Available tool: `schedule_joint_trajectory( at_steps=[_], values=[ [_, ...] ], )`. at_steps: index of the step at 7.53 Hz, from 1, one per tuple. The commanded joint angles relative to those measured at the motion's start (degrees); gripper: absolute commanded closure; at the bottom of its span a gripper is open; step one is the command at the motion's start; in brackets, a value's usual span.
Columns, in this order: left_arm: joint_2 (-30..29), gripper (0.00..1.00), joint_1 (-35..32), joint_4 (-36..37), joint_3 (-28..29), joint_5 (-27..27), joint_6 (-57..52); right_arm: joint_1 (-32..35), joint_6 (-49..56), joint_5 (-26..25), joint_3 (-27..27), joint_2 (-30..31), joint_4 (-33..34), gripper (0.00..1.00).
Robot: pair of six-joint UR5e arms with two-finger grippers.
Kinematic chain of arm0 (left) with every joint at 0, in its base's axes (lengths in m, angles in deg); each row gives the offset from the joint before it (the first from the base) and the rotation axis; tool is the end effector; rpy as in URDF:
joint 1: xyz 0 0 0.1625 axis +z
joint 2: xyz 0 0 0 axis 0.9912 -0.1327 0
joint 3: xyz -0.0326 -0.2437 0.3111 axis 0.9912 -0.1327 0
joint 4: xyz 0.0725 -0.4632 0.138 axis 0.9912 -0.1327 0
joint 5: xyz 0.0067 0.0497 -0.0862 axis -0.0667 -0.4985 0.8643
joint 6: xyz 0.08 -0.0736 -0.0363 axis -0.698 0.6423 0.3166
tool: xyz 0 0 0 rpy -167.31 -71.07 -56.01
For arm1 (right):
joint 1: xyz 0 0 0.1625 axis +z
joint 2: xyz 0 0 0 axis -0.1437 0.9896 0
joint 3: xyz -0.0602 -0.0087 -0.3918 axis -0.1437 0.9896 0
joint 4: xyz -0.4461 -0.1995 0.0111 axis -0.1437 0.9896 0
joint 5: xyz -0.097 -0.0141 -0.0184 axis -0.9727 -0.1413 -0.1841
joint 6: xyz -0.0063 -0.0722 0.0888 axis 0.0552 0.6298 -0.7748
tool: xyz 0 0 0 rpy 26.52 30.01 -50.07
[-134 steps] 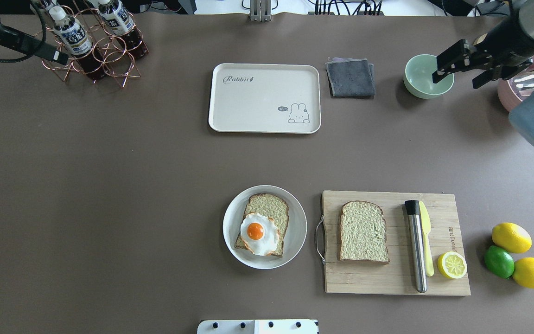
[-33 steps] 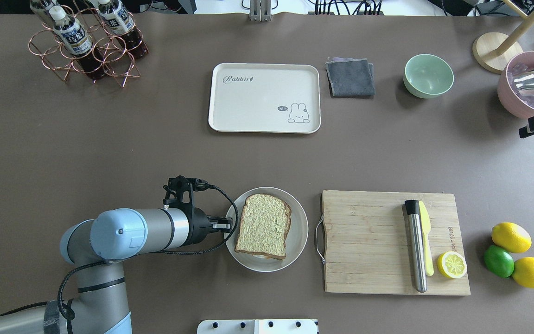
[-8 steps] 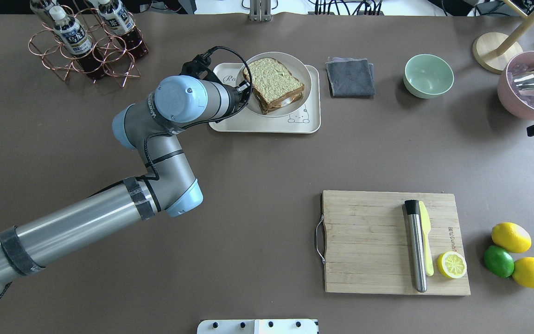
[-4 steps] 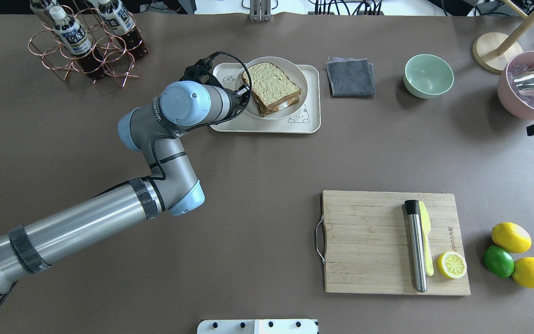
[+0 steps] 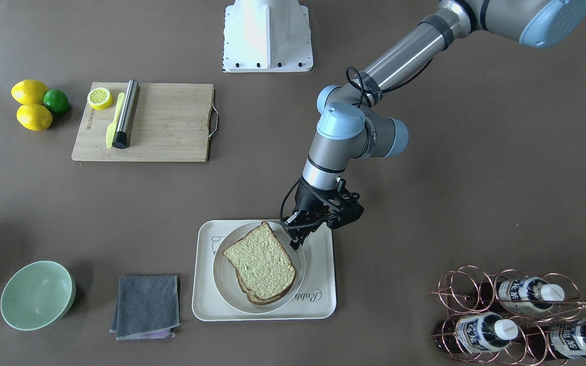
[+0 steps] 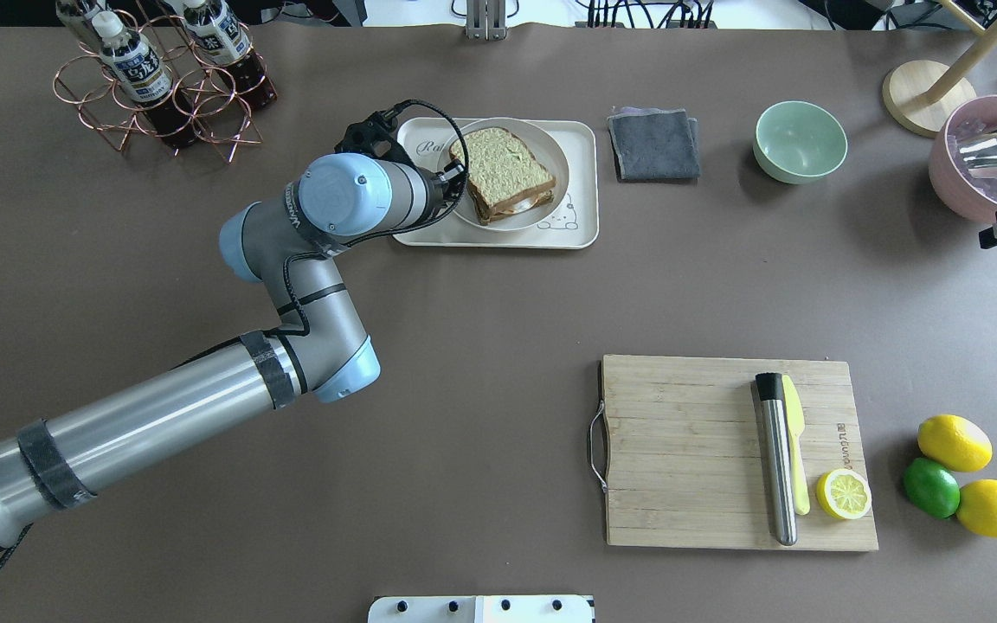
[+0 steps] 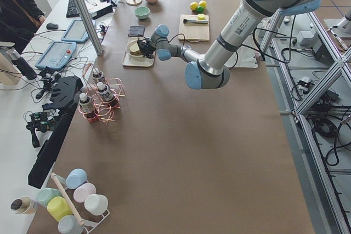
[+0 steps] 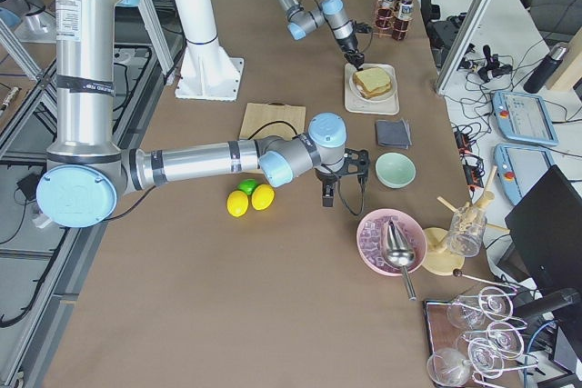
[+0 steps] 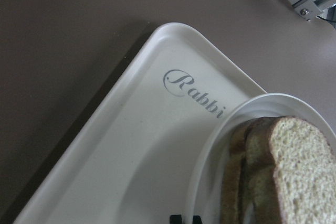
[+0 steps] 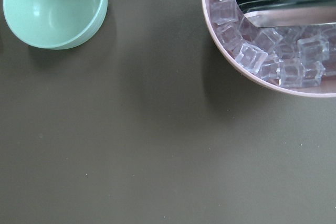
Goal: Make sandwich and place on tray
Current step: 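Lower the plate onto the tray and open the left gripper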
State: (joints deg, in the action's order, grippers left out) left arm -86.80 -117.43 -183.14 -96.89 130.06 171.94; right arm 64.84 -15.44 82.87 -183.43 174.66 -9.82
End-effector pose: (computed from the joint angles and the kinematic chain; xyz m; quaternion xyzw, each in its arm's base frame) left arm 0.6460 -0.6137 0.2126 0.1025 0.5397 -0.3287 0.7682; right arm -0.1152 -0.5596 0.5198 0.0432 -0.4347 0.0552 0.8978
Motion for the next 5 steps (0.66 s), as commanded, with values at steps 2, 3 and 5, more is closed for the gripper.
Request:
schedule_joint_trajectory(
  at_steps=[2,3,5],
  values=[
    [0.0,0.02,-1.1,-0.1,0.0,0.3,-3.1,0.0,-0.1,0.0,0.5,-1.5,0.2,0.0],
    [0.0,0.03,-2.6,0.0,-0.6,1.7,-3.1,0.3,-0.1,0.1,1.4,-2.6,0.3,0.0],
    [0.7,0.03,-7.6,0.7,-3.9,8.8,-3.6,0.7,-0.1,0.2,2.9,-4.4,0.3,0.0]
  ],
)
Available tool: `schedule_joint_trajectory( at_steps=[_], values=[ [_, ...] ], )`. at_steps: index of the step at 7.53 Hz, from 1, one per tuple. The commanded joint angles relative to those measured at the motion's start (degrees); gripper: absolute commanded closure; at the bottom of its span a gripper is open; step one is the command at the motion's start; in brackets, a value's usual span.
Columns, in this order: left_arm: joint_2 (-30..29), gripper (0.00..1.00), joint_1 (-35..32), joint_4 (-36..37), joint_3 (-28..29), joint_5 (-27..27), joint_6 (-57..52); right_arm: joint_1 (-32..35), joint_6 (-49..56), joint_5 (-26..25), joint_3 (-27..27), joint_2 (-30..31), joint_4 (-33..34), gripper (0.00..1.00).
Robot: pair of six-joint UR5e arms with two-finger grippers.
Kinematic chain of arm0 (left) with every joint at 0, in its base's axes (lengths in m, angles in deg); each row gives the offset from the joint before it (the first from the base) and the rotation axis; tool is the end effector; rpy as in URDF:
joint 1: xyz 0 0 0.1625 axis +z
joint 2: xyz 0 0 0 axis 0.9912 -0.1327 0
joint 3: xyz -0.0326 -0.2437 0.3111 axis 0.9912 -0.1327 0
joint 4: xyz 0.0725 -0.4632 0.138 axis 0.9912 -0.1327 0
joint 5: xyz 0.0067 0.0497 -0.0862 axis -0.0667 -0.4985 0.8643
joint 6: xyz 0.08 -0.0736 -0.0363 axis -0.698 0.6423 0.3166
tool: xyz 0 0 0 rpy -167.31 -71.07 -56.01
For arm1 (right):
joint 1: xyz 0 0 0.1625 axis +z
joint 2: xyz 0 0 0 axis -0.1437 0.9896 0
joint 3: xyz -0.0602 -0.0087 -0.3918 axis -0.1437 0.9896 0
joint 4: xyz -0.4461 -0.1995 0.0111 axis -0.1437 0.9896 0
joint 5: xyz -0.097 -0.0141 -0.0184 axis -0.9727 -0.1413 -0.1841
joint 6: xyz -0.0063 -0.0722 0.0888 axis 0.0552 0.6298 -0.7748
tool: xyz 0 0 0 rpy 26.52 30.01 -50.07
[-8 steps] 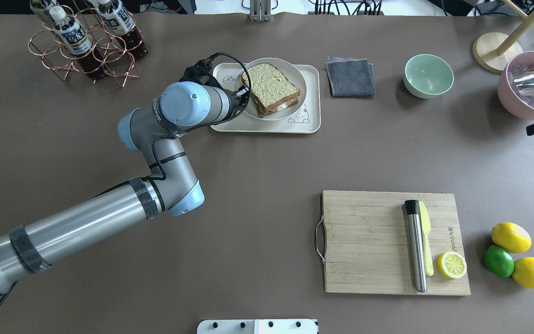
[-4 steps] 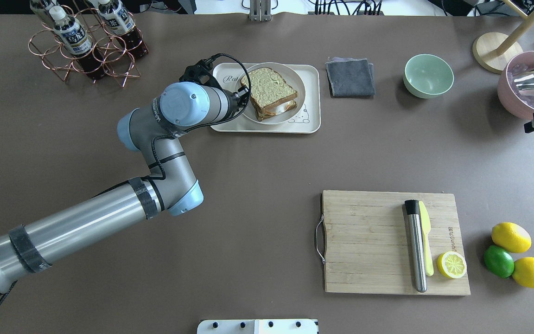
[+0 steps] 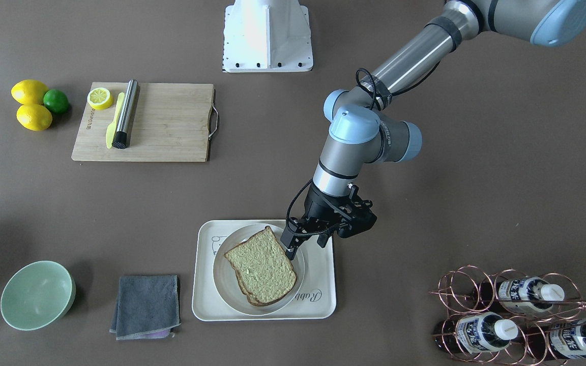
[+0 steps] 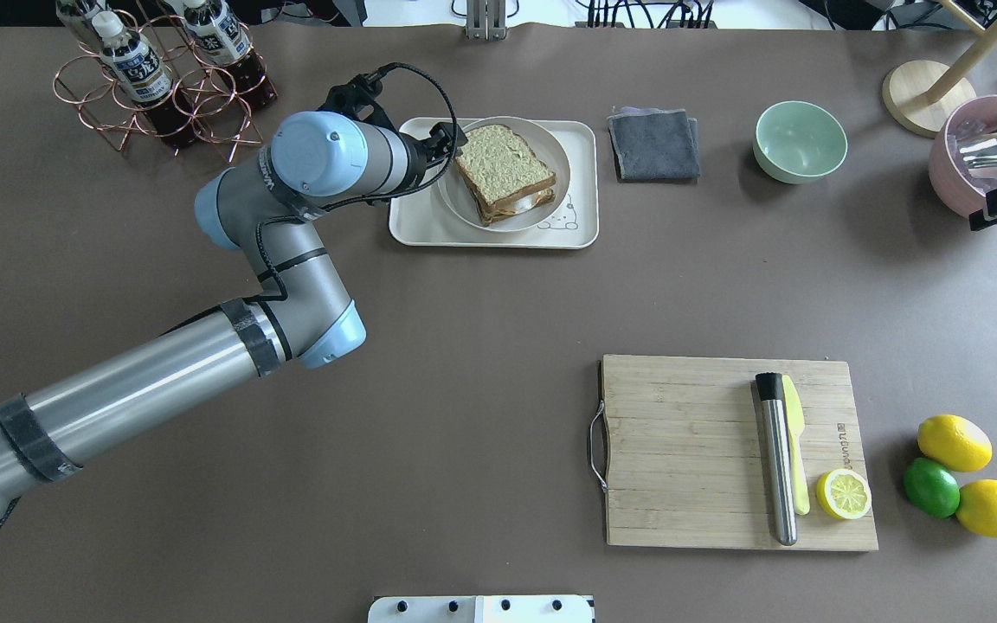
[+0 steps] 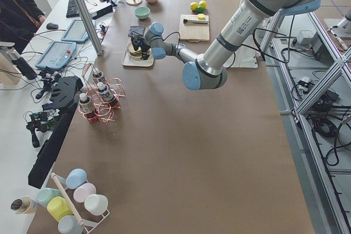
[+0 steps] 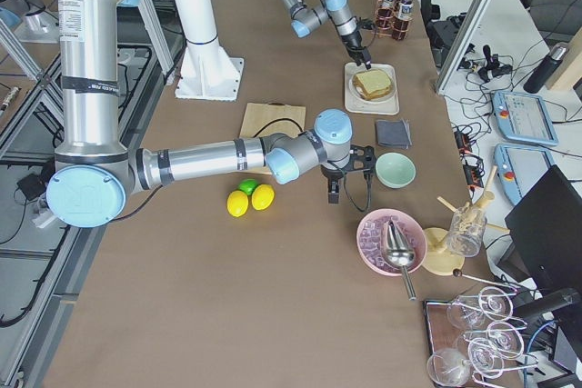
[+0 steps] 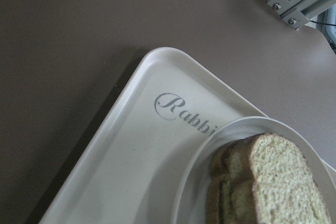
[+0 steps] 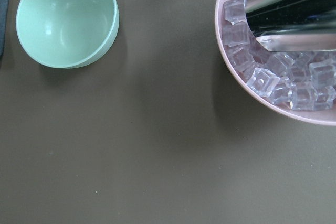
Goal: Make sandwich and place on tray
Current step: 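Lower the plate onto the tray and open the left gripper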
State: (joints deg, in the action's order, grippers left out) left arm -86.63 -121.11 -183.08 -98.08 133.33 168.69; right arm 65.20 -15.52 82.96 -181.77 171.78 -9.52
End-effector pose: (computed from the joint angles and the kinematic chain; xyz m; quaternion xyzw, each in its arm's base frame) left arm 0.6056 -0.6457 0.2031 0.1137 0.5451 -0.3149 0.7687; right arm -0.1172 -0.5782 0.5084 0.0506 -0.4377 0.0552 0.8960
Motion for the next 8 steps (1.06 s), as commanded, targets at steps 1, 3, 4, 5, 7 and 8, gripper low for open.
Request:
schedule_joint_trajectory(
  at_steps=[1,3,4,5,7,8],
  values=[
    [1.7,0.03,-5.2,1.3,-4.4,7.3,-0.5,1.2,0.0,1.2,1.2,-1.7,0.3,0.0],
    [9.8,0.03,-7.0,2.0,-15.0,9.9,-12.2,2.9,0.1,2.7,1.2,-1.7,0.5,0.0],
    [13.5,0.02,-8.5,3.6,-19.4,11.7,-15.7,3.5,0.4,2.9,1.3,-1.5,0.5,0.0],
    [17.1,0.02,-9.6,3.6,-22.6,12.7,-21.3,4.0,2.3,2.6,1.8,-1.2,1.4,0.0],
    [27.9,0.02,-12.5,3.5,-31.6,10.7,-36.2,7.5,11.3,1.9,2.1,-0.5,7.4,0.0],
    [30.9,0.02,-15.6,3.5,-33.3,11.3,-44.8,9.7,17.1,1.0,2.7,-0.3,10.7,0.0]
  ],
)
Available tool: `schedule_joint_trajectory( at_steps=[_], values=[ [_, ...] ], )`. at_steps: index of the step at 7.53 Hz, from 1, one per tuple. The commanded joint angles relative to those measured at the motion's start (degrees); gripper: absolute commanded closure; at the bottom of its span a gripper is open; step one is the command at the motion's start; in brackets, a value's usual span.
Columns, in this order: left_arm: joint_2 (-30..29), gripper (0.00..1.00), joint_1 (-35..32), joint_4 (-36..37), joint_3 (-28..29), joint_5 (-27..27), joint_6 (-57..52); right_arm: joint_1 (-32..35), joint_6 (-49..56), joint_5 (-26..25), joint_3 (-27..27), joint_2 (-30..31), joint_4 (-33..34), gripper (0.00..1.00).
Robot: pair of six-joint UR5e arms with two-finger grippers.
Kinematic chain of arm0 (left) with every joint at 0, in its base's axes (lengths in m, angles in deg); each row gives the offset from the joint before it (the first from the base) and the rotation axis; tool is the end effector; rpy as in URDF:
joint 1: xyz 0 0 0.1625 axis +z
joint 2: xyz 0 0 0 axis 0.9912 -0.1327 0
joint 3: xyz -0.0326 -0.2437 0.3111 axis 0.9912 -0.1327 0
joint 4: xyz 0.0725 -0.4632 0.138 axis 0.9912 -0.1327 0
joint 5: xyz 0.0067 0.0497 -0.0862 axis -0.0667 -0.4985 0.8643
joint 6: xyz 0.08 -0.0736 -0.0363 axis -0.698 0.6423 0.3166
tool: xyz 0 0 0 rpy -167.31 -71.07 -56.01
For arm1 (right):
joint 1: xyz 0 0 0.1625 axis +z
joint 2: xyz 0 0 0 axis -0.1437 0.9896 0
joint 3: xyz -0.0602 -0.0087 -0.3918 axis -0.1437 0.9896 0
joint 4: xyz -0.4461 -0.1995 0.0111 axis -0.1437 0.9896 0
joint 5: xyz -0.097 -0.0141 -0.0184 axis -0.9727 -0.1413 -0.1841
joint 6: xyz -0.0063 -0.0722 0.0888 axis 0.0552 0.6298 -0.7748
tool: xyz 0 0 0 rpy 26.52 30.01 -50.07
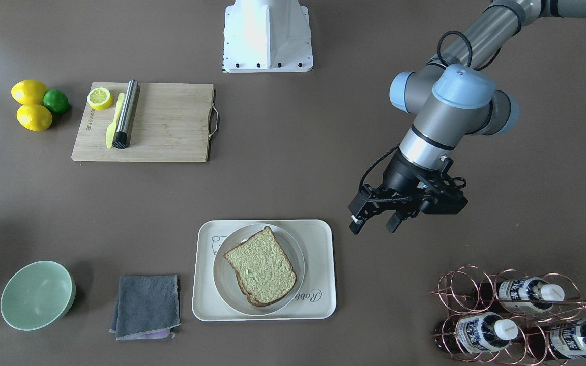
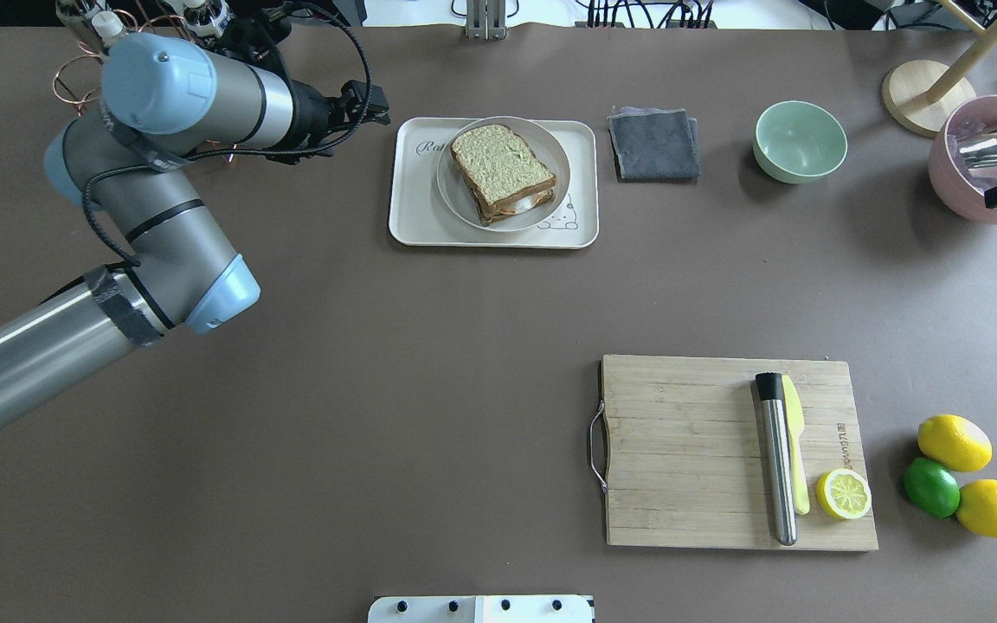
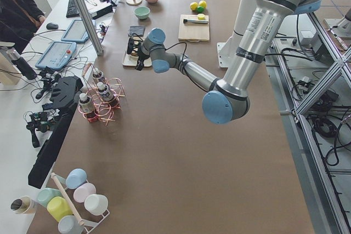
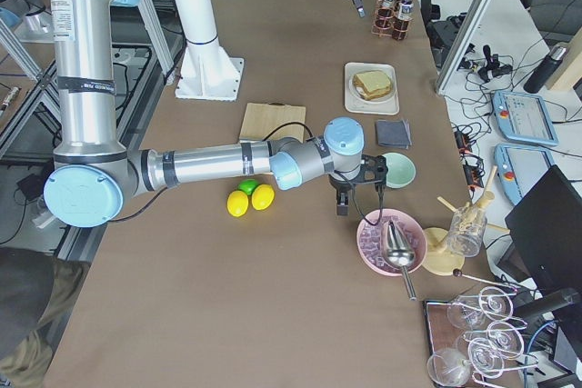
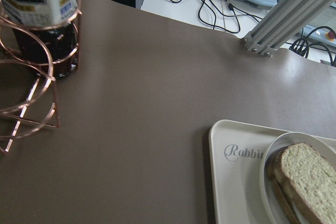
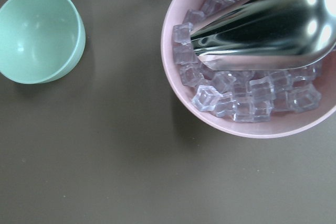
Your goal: Make sandwich and place on tray
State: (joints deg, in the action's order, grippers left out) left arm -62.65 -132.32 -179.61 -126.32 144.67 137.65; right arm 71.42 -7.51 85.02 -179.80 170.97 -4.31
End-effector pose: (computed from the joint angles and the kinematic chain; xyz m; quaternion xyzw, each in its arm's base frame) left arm 0.3882 -0.6210 0.2653 0.2373 0.5161 -0.1212 0.8140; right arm -0.0571 -0.5897 0.5291 0.0490 -0.4310 0.0590 0.8991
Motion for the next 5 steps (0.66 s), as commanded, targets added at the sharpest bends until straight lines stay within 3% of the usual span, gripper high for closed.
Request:
schedule_joint_trajectory(
  at_steps=[1,4,5],
  values=[
    [8.0,0.02,-6.3,0.1,-5.1,0.7,-17.2,5.1,14.5,-2.7,2.0,1.1,7.4,0.0],
    [9.4,0.02,-10.8,0.3,-4.8,3.0,-20.1,8.6,22.5,-2.6,6.6,1.8,7.5,0.0],
    [9.8,0.02,-16.4,2.7,-1.9,11.2,-30.5,9.8,24.8,-2.3,7.4,2.7,7.3,0.0]
  ],
)
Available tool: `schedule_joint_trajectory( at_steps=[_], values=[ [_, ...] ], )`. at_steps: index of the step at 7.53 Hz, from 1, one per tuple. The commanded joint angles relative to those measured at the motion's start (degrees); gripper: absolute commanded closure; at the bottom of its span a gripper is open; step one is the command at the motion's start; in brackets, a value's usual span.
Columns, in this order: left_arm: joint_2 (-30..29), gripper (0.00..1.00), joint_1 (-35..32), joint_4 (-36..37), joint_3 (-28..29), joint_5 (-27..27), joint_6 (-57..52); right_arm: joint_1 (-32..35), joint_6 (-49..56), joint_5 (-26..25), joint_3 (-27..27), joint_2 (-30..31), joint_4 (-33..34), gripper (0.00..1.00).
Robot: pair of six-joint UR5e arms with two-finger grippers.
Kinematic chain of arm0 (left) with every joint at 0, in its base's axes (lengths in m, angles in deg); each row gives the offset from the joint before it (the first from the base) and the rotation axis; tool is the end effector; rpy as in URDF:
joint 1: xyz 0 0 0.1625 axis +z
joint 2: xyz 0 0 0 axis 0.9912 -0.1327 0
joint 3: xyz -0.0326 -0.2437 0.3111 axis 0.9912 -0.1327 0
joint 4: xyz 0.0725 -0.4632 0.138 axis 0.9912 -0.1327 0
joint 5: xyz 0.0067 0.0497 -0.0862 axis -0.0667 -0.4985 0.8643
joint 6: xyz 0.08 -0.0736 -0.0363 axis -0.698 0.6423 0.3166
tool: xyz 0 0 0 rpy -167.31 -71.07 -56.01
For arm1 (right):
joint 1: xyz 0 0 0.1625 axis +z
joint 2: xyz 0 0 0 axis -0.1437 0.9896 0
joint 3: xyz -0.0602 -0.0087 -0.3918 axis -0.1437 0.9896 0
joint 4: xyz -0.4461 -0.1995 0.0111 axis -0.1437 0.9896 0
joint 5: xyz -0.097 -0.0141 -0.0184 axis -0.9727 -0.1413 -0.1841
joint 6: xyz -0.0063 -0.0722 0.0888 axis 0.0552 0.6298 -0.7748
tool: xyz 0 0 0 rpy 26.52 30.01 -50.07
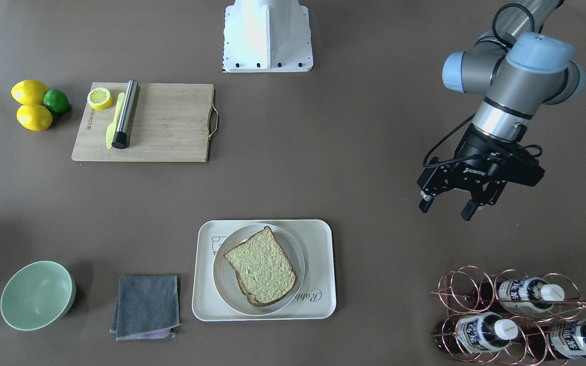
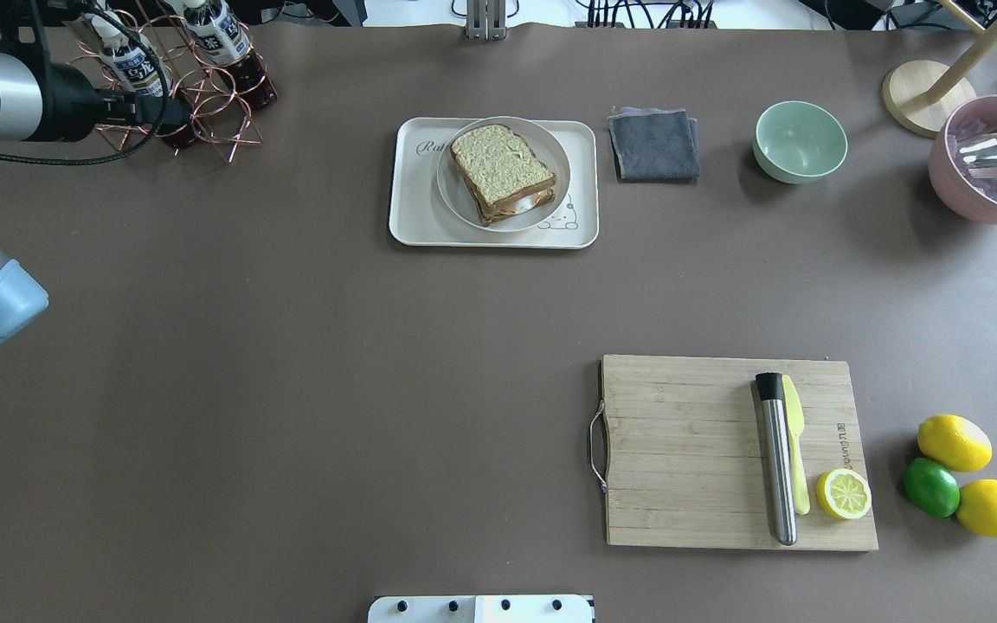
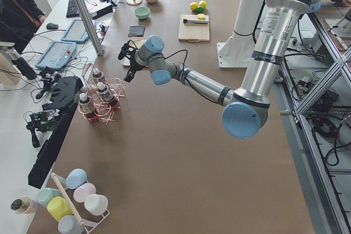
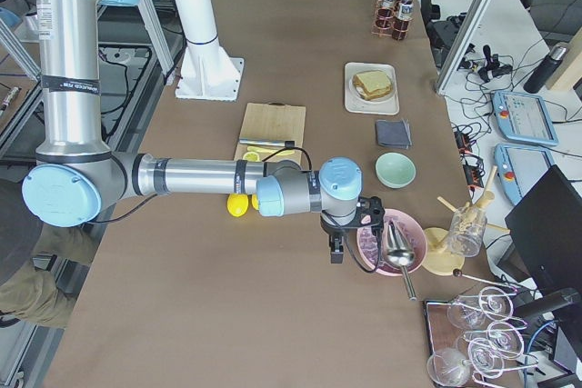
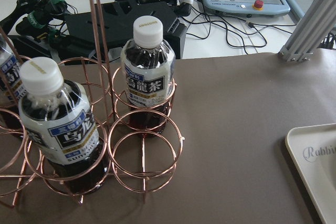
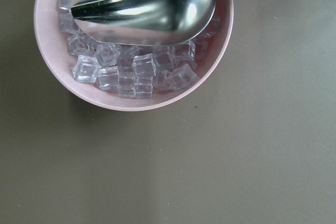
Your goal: Make sandwich and place on tray
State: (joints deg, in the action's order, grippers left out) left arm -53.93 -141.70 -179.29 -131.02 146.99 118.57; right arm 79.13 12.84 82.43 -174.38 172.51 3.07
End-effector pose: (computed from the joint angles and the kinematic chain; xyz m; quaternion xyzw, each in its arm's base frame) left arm 0.2648 -0.6385 0.3262 0.3188 0.4362 -0.0485 0.8401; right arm 0.0269 -0.5746 0.6190 0.0410 -0.3824 0.0119 0.9230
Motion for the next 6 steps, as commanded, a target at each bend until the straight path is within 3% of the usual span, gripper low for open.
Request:
schedule_joint_trajectory(
  at_steps=[1,3,5,6],
  values=[
    [0.8,0.02,-12.7,8.7,5.5,17.1,-23.4,3.0,4.5,0.5,1.9,2.0,-0.2,0.0],
    [0.8,0.02,-20.2,21.7,6.2,22.7,-42.9,4.2,4.6,0.5,2.0,3.3,-0.3,0.0],
    [0.6,0.02,-25.7,34.0,6.0,29.1,-50.7,4.5,4.6,0.6,1.7,3.5,-0.4,0.0],
    [1.3,0.02,-26.7,35.9,6.8,28.7,-54.4,4.5,4.6,0.1,1.6,3.4,-0.2,0.0]
  ],
)
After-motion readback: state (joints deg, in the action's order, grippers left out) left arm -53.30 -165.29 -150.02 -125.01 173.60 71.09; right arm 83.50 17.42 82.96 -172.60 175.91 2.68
